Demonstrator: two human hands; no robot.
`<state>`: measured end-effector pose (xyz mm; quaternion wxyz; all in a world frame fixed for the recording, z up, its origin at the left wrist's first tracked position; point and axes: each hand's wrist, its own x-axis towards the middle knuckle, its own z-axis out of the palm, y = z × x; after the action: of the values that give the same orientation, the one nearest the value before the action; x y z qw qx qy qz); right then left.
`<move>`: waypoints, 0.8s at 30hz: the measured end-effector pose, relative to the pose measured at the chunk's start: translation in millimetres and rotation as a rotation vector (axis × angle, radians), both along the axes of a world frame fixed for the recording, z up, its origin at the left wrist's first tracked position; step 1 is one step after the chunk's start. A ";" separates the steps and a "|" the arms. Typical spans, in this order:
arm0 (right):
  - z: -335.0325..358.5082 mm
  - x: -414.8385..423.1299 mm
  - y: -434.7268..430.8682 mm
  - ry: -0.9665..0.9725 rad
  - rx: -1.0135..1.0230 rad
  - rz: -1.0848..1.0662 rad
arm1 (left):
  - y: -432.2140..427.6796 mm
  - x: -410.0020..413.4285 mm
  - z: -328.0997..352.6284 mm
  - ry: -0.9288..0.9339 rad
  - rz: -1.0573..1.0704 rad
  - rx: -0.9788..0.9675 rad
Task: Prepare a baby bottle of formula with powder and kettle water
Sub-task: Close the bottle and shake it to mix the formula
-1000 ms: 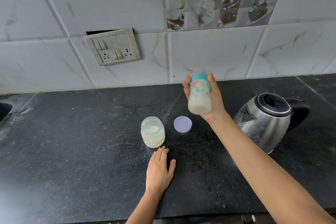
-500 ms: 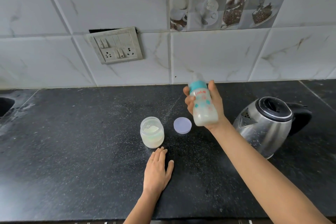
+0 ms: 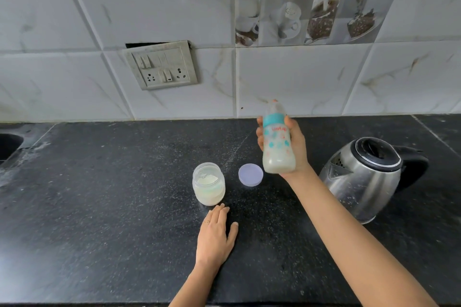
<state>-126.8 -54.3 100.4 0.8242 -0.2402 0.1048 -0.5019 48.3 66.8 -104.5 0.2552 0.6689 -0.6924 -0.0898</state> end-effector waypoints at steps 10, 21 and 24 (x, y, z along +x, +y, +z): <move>-3.4 -4.0 -3.4 -0.040 0.065 0.016 | 1.6 0.5 -0.4 -0.005 -0.010 0.025; -1.7 -5.3 -4.0 -0.056 -0.085 0.112 | 0.9 0.5 0.9 0.003 -0.010 0.025; -4.1 -4.9 -4.2 0.021 -0.058 0.075 | 2.4 0.1 0.6 0.010 -0.006 0.026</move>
<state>-131.7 -58.5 96.3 0.8341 -0.2729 0.0900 -0.4709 48.4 69.2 -103.9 0.2497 0.6695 -0.6920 -0.1027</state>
